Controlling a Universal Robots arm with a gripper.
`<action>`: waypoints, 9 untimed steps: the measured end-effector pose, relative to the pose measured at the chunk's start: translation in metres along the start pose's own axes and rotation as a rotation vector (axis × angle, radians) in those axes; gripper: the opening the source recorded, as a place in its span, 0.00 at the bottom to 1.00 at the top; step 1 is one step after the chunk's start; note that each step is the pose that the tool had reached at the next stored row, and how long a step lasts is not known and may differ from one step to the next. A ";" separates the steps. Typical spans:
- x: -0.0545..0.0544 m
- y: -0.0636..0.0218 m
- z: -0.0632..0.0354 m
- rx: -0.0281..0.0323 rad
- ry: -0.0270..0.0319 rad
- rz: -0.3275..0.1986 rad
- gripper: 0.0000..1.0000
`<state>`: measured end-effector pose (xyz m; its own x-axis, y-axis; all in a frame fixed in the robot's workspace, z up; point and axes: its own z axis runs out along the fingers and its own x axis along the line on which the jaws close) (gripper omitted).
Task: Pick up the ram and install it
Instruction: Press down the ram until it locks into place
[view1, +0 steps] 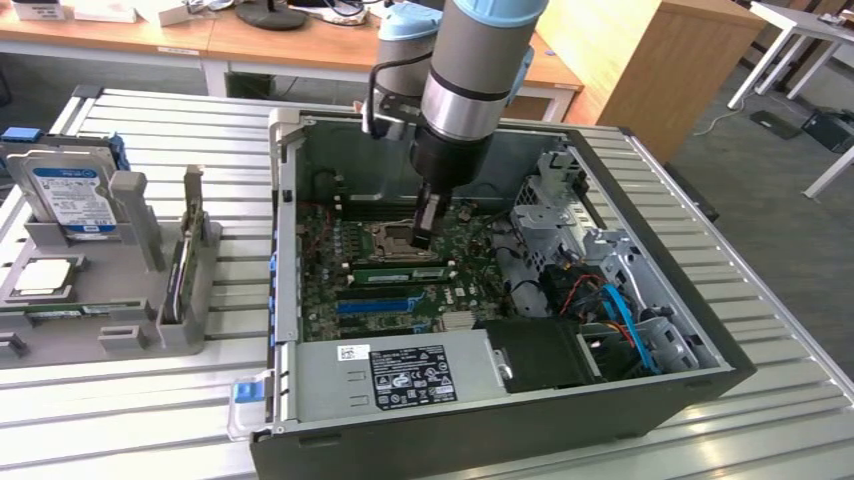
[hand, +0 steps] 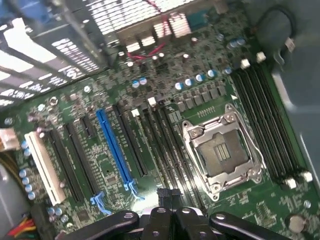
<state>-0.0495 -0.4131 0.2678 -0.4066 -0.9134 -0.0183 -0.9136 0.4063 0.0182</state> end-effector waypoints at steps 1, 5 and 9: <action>0.000 0.0000 0.0000 0.0003 -0.0003 0.017 0.11; 0.000 0.0000 0.0001 0.0016 -0.0015 0.086 0.11; 0.000 0.0000 0.0003 0.0029 -0.0029 0.156 0.11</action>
<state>-0.0495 -0.4131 0.2675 -0.5436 -0.8391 -0.0183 -0.8393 0.5433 0.0182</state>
